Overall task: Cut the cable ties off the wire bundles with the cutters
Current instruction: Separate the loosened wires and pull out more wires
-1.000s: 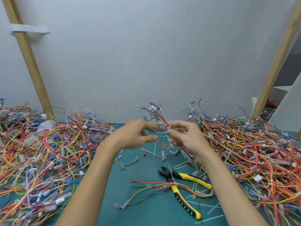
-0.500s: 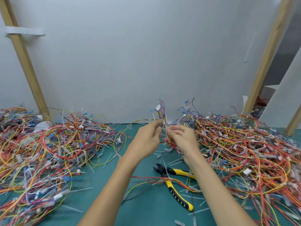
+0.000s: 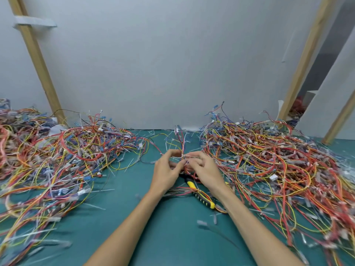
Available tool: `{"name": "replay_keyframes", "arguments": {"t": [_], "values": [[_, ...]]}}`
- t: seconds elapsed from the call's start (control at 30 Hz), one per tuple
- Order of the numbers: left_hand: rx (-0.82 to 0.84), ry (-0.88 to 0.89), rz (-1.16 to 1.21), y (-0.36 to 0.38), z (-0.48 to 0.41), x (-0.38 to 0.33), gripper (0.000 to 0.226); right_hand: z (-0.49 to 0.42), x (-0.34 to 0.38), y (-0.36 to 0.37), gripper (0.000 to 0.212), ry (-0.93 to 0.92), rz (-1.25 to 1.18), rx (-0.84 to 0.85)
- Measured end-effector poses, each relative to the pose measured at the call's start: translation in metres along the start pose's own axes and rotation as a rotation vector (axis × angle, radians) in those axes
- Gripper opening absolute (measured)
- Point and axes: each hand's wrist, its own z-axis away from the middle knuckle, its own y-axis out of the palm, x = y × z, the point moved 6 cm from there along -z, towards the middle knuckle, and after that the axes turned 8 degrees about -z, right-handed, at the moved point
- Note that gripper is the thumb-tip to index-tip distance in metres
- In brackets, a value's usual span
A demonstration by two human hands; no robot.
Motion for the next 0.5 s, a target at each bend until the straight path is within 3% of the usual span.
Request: {"name": "replay_keyframes", "arguments": {"t": [0.27,0.5], "values": [[-0.028,0.125,-0.126,0.0,0.014,-0.014,0.021,0.012,0.002,-0.002,0.013,-0.17,0.156,-0.155],[-0.09,0.137,-0.18,-0.006,0.024,-0.016,0.023,0.018,0.011,-0.002,0.009,-0.312,0.352,-0.172]]}}
